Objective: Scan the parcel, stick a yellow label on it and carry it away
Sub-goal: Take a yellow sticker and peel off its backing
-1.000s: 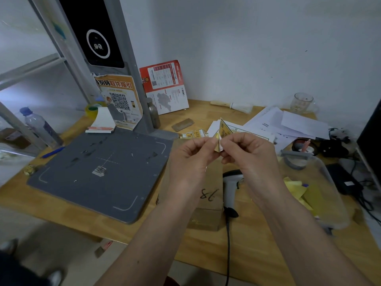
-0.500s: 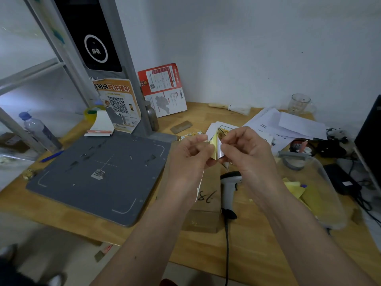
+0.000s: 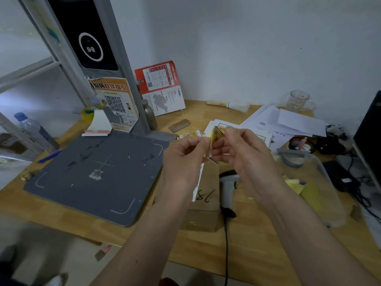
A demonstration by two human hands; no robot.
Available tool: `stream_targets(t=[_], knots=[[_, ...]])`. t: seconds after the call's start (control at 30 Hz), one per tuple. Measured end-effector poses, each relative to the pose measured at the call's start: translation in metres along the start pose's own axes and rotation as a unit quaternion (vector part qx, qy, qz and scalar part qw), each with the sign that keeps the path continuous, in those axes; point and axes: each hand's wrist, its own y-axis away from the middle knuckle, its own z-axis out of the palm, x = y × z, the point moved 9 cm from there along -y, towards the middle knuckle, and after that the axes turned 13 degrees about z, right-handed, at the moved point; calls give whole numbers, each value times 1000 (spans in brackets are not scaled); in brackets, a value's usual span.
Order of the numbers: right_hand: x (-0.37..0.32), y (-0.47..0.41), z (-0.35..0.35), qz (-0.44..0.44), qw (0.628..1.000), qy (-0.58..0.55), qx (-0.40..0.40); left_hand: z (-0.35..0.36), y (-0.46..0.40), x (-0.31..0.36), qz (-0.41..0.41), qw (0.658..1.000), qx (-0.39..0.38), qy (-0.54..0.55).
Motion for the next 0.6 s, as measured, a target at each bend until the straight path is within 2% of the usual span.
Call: stream_targets(t=[0.1,0.23,0.5,0.6], knots=[[4,-2,-5,-1,996,74,45,7,5,10,35,997,-33,-52],[4,-1,-10,-12,996,70,60,9,4,13,50,996,-45,-64],[1,0,-8,-28,989,125,69,10,1,8,37,996,-57,-52],[3,1,-10,-22,990,116,76,6,-1,0,6,998,-44,-35]])
